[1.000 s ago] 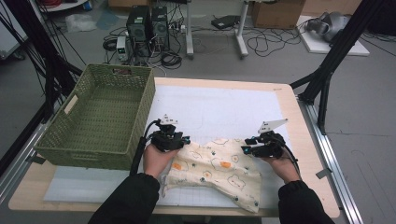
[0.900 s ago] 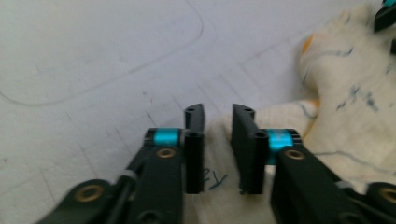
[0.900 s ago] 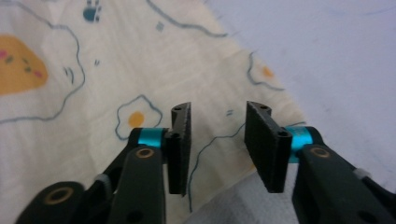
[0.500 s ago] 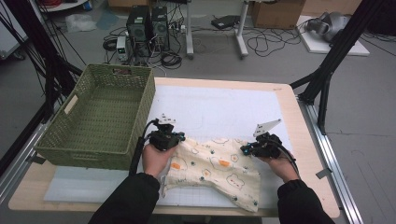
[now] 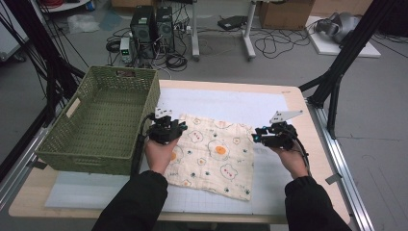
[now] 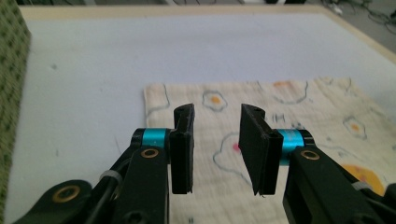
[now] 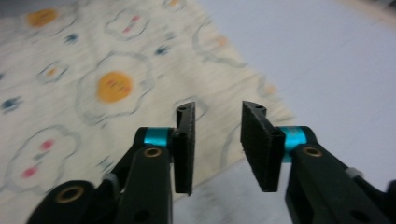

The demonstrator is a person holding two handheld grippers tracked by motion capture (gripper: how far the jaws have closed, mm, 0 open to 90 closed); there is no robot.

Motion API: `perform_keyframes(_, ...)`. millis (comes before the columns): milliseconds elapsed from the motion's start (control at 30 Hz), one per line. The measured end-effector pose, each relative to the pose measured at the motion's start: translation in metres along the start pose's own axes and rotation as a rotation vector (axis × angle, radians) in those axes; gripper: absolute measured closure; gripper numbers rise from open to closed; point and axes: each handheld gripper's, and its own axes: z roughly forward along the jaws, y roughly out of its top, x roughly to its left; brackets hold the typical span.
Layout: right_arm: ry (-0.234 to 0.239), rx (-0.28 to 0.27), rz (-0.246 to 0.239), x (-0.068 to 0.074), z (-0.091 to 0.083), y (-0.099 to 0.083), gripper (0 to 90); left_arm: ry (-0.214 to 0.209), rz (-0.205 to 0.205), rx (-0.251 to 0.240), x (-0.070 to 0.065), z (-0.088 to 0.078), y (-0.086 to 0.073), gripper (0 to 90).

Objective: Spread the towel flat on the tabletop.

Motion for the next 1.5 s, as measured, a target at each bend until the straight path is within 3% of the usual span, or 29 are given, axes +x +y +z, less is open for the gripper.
perform_keyframes(33,0.026,0.017,0.003,0.004,0.002,-0.002,62.0,-0.004,0.011,-0.002,-0.001,-0.001,-0.003,64.1)
perform_keyframes(100,0.021,-0.005,-0.056,0.017,0.001,-0.009,62.4,-0.017,0.012,0.002,-0.003,-0.004,-0.008,64.5)
perform_keyframes(167,0.073,-0.007,-0.051,0.026,0.001,-0.015,61.0,-0.026,0.032,0.015,-0.005,-0.007,-0.013,64.6)
perform_keyframes(400,0.179,-0.020,-0.093,0.065,-0.006,-0.039,59.3,-0.070,0.103,0.049,-0.017,-0.023,-0.032,64.7)
perform_keyframes(533,0.220,-0.003,-0.130,0.085,-0.006,-0.052,59.3,-0.100,0.110,0.062,-0.021,-0.035,-0.046,64.4)
perform_keyframes(667,0.236,0.014,-0.160,0.097,-0.006,-0.060,59.4,-0.114,0.144,0.092,-0.023,-0.045,-0.057,62.6)
perform_keyframes(867,0.239,0.070,-0.192,0.105,0.000,-0.068,62.0,-0.127,0.182,0.107,-0.023,-0.062,-0.068,60.7)
perform_keyframes(1000,0.223,0.054,-0.179,0.103,0.000,-0.071,78.8,-0.138,0.184,0.108,-0.023,-0.066,-0.072,61.1)
perform_keyframes(1033,0.234,0.053,-0.180,0.101,0.000,-0.070,86.0,-0.139,0.194,0.110,-0.024,-0.067,-0.073,61.5)
perform_keyframes(1067,0.245,0.055,-0.179,0.099,0.000,-0.070,87.8,-0.143,0.199,0.109,-0.025,-0.067,-0.074,61.8)
perform_keyframes(1200,0.250,0.057,-0.195,0.096,-0.003,-0.071,88.7,-0.153,0.218,0.113,-0.027,-0.071,-0.076,62.0)
perform_keyframes(1500,0.243,0.053,-0.187,0.088,-0.021,-0.083,88.8,-0.163,0.214,0.135,-0.025,-0.074,-0.086,59.8)
